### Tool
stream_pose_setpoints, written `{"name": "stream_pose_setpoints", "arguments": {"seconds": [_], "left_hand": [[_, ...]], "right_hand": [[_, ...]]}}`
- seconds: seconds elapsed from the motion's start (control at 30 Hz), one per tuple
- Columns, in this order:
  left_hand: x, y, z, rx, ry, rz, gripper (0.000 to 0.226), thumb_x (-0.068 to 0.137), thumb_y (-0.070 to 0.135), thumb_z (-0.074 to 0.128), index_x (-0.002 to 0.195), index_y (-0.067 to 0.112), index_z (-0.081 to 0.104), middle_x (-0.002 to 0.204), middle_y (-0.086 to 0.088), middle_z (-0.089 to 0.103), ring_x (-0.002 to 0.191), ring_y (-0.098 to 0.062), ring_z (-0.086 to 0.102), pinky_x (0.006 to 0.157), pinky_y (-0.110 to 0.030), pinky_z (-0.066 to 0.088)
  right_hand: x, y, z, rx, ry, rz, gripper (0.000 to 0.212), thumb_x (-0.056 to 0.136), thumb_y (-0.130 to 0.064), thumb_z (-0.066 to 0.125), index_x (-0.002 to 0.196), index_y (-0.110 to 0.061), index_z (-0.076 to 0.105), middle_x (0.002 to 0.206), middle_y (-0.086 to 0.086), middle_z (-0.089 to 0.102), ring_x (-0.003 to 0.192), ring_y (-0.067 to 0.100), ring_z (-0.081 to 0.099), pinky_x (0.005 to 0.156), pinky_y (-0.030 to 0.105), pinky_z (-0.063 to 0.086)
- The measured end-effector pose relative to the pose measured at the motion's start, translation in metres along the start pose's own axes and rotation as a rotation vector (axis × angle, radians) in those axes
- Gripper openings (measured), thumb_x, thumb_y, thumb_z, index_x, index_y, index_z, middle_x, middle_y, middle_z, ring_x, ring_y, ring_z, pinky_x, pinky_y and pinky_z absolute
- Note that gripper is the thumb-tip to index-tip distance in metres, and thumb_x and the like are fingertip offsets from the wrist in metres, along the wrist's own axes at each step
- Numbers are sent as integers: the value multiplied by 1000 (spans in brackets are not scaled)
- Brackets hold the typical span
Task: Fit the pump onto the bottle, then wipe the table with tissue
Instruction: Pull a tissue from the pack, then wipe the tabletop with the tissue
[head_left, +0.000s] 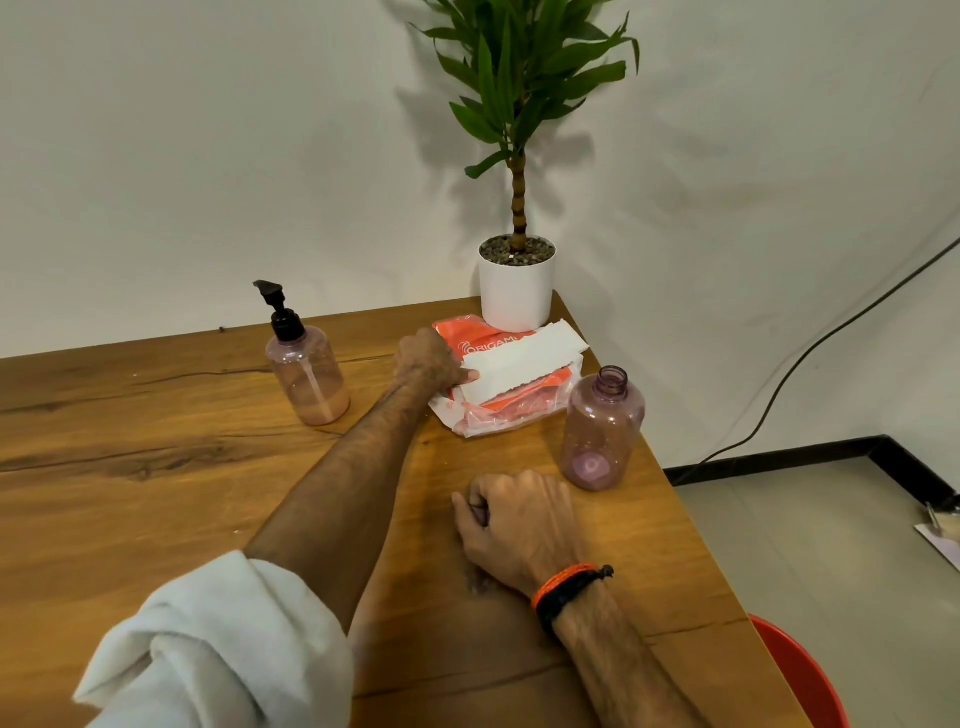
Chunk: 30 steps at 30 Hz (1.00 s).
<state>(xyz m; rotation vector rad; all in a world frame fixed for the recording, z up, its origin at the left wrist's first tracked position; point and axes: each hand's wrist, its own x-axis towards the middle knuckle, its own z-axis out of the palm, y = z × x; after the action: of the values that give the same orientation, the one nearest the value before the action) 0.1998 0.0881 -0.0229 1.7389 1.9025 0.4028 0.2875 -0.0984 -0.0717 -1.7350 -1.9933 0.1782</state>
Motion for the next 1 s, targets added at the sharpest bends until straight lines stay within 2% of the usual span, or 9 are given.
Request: {"name": "stream_pose_setpoints", "arguments": {"seconds": [0.27,0.37,0.5,0.57,0.63,0.7,0.8,0.87,1.0], "left_hand": [[1,3,-2,32,-28,-4,52,76,41,77,110,4,64,99,-10,74,89,-21,73,85,-32,58],[2,0,-3,-30,-10,-1,47,73,38,80,105,6,68,97,-10,74,87,-22,73,85,-35,59],[-1,-2,-7,-230,30,-17,28,74,27,82,90,10,66,91,-11,74,64,-18,69,67,-32,61],[-6,-3,-11,-352,27,-23,30,75,22,82,98,10,65,97,-12,72,71,-20,71,72,-36,62],[-12,-5,-14,-448,45,-25,24,76,17,81,92,11,66,103,-13,71,81,-23,73,78,-39,61],[-22,-8,-19,-552,62,-28,18,76,10,80,86,9,65,105,-14,70,80,-24,72,69,-37,63],[-41,-14,-26,-707,98,-74,20,76,5,79,91,5,65,105,-12,67,72,-21,71,50,-25,59],[-57,-23,-30,-808,107,-86,17,76,2,78,86,5,65,102,-12,68,69,-20,70,46,-22,57],[-90,-43,-37,-1007,119,-131,19,75,-2,77,79,7,61,87,-9,68,63,-16,69,51,-22,58]], "right_hand": [[1,0,3,-17,25,-3,45,90,-50,43,60,-18,49,55,-6,52,56,15,52,58,34,48],[2,0,4,-13,28,3,44,90,-50,43,61,-18,50,56,-6,53,57,16,53,59,34,49],[2,0,4,-18,32,-12,43,90,-50,43,62,-18,51,56,-5,54,57,16,53,59,34,49],[2,0,3,-30,25,-8,44,90,-50,43,63,-17,52,57,-5,55,58,17,55,61,34,49],[2,1,3,-27,15,2,45,90,-50,43,63,-16,52,57,-4,56,59,18,55,63,34,49],[2,0,2,-30,12,14,45,89,-50,44,63,-15,52,57,-4,56,60,19,56,65,34,49],[1,-2,1,-40,29,25,43,88,-50,46,64,-15,53,56,-4,57,60,20,57,61,32,46],[0,-3,0,-60,42,27,42,87,-49,47,63,-15,53,55,-3,57,60,20,58,59,31,45],[-2,-5,1,-100,66,25,41,85,-48,49,61,-15,53,54,-3,57,57,20,57,57,30,45]]}}
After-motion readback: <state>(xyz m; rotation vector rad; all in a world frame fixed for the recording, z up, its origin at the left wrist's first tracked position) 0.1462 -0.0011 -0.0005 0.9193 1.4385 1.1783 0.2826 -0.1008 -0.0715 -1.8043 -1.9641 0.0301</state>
